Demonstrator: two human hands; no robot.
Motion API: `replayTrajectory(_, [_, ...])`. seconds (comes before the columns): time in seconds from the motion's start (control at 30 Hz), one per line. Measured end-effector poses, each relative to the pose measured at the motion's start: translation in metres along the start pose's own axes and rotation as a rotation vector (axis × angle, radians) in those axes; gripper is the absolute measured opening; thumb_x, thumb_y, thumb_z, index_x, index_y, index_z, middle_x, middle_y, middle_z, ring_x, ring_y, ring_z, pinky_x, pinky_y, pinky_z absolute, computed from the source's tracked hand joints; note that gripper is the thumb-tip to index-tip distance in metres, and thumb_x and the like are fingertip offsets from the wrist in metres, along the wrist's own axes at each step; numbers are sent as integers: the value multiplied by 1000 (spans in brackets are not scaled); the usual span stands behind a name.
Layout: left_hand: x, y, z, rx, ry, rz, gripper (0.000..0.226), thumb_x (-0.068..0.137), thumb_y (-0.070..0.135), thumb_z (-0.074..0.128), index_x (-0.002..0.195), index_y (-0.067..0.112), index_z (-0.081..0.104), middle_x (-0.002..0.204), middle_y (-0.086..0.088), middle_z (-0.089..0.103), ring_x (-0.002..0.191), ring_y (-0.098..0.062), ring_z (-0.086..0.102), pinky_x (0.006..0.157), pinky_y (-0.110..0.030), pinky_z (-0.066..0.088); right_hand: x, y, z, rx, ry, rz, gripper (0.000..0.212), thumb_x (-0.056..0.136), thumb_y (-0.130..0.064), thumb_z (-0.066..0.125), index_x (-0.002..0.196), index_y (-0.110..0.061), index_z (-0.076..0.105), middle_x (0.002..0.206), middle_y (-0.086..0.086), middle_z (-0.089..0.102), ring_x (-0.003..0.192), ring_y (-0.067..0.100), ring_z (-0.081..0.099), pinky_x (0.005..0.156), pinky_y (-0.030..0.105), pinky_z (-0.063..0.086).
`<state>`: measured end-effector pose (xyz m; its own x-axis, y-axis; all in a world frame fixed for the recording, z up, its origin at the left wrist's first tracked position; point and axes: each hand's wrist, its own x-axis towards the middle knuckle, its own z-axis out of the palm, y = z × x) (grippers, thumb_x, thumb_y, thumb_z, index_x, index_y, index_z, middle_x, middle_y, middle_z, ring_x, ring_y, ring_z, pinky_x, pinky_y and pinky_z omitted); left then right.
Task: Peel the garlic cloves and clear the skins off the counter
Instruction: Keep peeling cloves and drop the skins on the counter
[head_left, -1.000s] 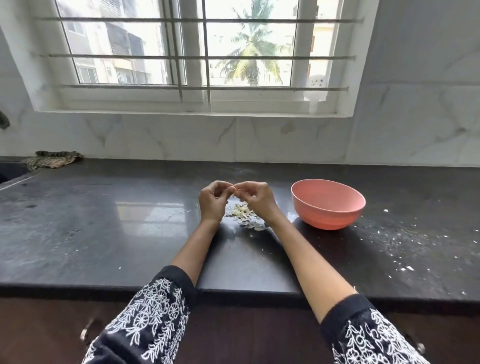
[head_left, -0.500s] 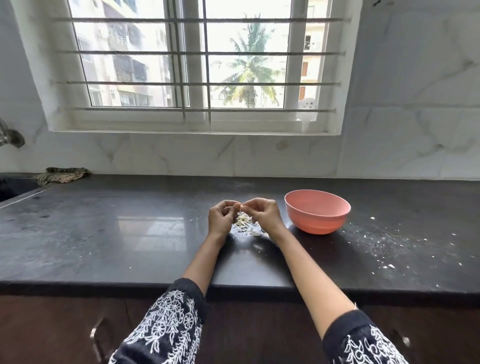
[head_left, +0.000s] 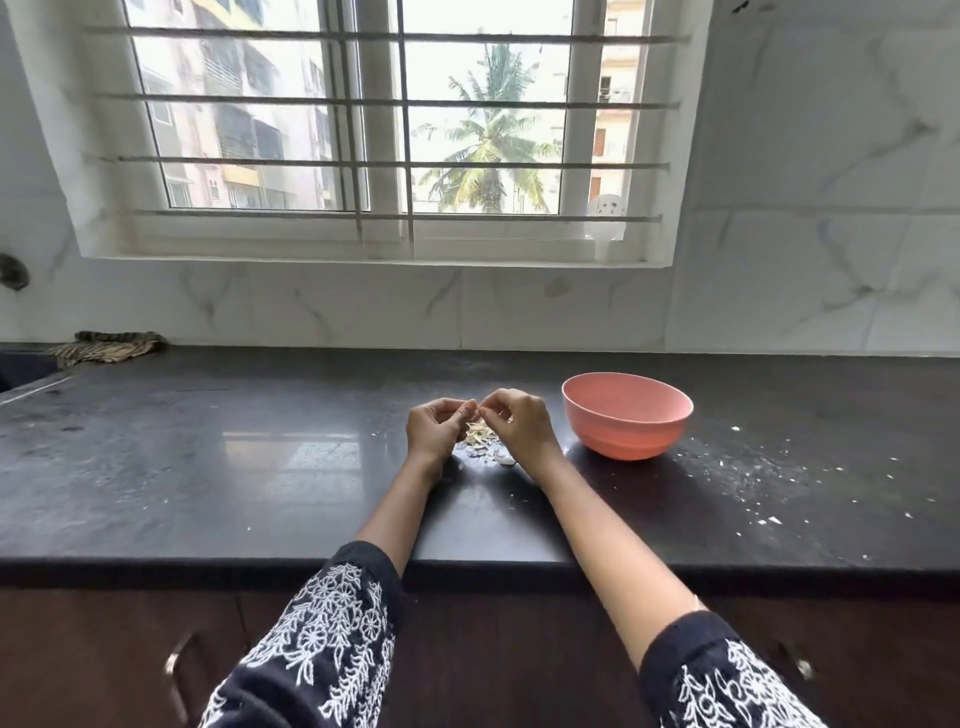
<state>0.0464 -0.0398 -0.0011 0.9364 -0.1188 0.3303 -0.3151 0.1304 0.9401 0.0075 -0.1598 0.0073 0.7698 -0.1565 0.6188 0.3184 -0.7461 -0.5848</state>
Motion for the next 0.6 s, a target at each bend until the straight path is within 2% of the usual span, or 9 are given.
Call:
replayTrajectory(0.1, [-1, -1, 2, -2, -17, -5, 10, 84, 6, 66, 74, 7, 65, 47, 11, 62, 43, 4, 53, 46, -11, 41, 1, 2, 1, -83, -1, 6, 17, 86, -19, 63, 79, -4, 66, 79, 12, 66, 72, 23, 58, 66, 27, 39])
replayTrajectory(0.27, [-2, -4, 1, -6, -41, -10, 14, 84, 7, 66, 71, 10, 64, 47, 11, 62, 42, 4, 51, 45, -11, 40, -2, -2, 2, -70, 26, -11, 16, 83, -18, 64, 77, -4, 65, 76, 10, 65, 69, 17, 54, 64, 26, 39])
replayTrajectory(0.5, [-3, -5, -1, -14, -55, 10, 7, 81, 6, 69, 76, 9, 67, 60, 2, 64, 47, 2, 52, 49, -13, 43, -1, -5, -1, -90, 33, -16, 13, 82, -15, 64, 79, -3, 66, 77, 11, 64, 68, 15, 51, 63, 26, 36])
replayTrajectory(0.6, [-1, -7, -1, -1, -52, 12, 5, 81, 2, 69, 77, 5, 67, 50, 8, 62, 44, 1, 51, 49, -13, 44, -1, -7, -1, -96, 32, -38, 11, 80, -13, 66, 77, -2, 66, 74, 11, 63, 65, 16, 49, 62, 26, 36])
